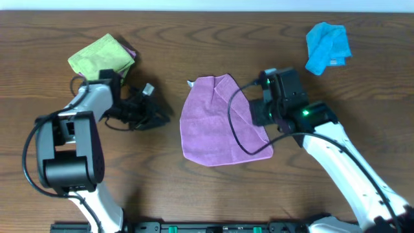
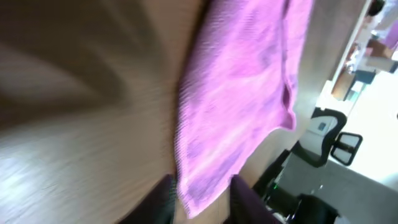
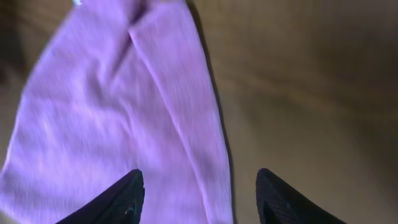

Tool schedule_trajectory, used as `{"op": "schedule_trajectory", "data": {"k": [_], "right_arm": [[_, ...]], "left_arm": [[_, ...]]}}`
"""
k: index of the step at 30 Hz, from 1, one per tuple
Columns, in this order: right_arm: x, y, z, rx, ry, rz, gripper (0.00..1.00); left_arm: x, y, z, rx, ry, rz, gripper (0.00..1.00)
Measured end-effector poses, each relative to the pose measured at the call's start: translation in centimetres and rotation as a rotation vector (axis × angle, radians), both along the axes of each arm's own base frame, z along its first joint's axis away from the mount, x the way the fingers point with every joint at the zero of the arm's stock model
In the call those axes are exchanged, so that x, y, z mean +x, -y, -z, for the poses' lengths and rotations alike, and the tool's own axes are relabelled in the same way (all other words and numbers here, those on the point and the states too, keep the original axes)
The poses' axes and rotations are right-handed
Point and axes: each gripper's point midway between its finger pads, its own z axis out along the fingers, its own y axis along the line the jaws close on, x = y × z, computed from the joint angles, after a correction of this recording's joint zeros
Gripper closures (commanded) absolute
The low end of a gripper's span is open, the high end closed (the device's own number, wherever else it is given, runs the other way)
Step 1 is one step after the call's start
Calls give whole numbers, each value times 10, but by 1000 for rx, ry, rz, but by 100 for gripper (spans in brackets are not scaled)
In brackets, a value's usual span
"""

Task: Fold the cloth
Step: 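Reach both grippers to the cloth's far corners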

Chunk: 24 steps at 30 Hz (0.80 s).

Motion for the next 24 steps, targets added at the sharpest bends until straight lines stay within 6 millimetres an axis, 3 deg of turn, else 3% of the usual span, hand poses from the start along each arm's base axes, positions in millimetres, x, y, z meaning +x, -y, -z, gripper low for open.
{"op": "schedule_trajectory", "data": {"k": [7,10,18,24], "right_arm": [[25,-16,51,-32,-64,-58,40],[38,-29,63,-44,-80,-94,39],[87,-55,50,-38,-7,-137,38],[90,-57,66,-60,-34,-157,38]], "left_arm": [[42,66,-31,21,199,107,37],[51,83,-31,76,236,104,34],[60,79,-14,235,247,58,43],[65,68,-7,314,257,35,52]]}}
